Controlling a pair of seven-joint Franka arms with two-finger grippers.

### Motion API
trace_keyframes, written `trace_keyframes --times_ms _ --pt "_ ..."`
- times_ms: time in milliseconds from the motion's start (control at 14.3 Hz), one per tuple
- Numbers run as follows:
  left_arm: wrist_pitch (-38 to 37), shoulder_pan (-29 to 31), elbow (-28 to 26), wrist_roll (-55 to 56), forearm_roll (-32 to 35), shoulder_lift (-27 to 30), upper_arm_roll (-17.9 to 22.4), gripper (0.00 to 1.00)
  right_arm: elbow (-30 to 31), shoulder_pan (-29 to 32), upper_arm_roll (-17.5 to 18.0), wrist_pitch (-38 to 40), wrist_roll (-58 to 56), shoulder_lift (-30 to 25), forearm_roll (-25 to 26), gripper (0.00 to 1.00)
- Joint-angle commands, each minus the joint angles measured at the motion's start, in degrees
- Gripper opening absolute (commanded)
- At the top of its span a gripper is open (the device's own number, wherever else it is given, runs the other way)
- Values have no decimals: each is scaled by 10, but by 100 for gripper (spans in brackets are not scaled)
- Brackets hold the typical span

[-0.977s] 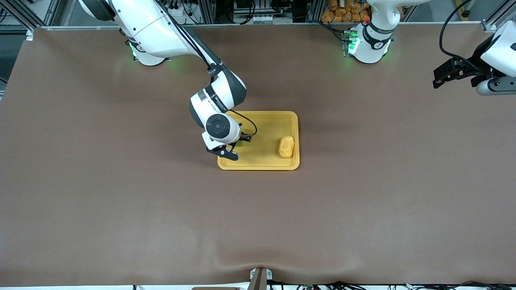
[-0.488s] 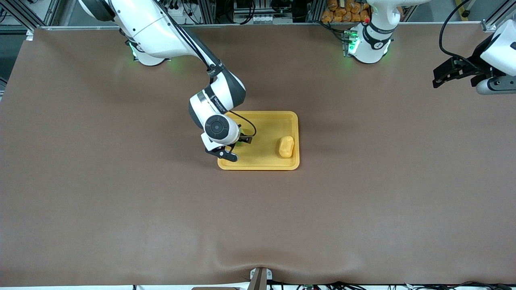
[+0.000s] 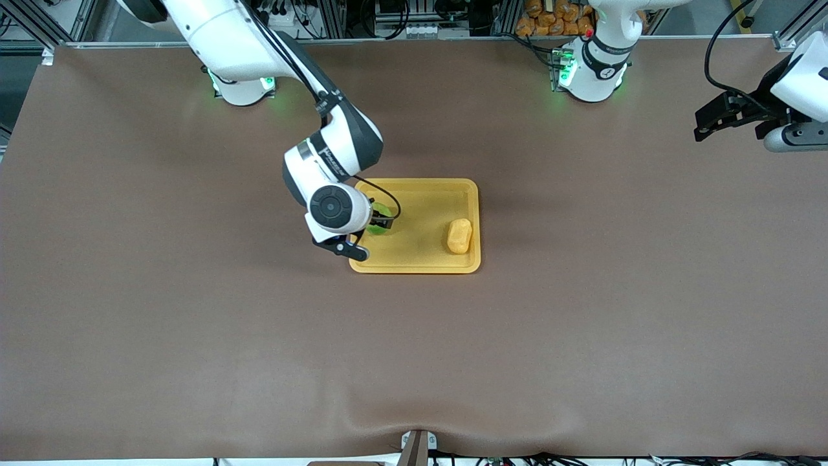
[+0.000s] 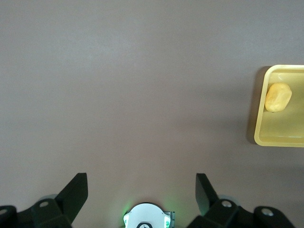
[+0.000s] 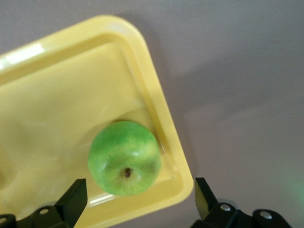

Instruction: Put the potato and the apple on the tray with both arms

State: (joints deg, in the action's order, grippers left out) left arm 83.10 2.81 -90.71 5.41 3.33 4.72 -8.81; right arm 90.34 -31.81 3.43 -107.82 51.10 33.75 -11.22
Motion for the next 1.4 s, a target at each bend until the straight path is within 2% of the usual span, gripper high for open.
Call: trace_keyframes --times_ms 0,279,488,628,837,1186,1326 --pt "-3 -1 -5 -8 -9 12 1 100 -21 14 5 39 5 -20 -3 100" --pt "-3 0 -5 -8 -9 12 1 100 -72 34 4 110 1 -32 -1 100" --pt "-3 0 -4 -8 -9 12 1 100 -78 54 4 130 -12 -56 -1 100" --pt "-3 0 -5 -8 -9 12 1 100 -82 80 5 146 -59 -73 -3 100" --pt "-4 0 -5 -8 -9 13 1 100 -115 97 3 198 -59 -77 0 100" --pt "-9 0 -7 -9 -10 16 1 100 -137 132 3 223 -99 -93 3 100" --pt "-10 1 -6 -9 -9 15 1 100 -154 165 6 248 -122 -94 1 100"
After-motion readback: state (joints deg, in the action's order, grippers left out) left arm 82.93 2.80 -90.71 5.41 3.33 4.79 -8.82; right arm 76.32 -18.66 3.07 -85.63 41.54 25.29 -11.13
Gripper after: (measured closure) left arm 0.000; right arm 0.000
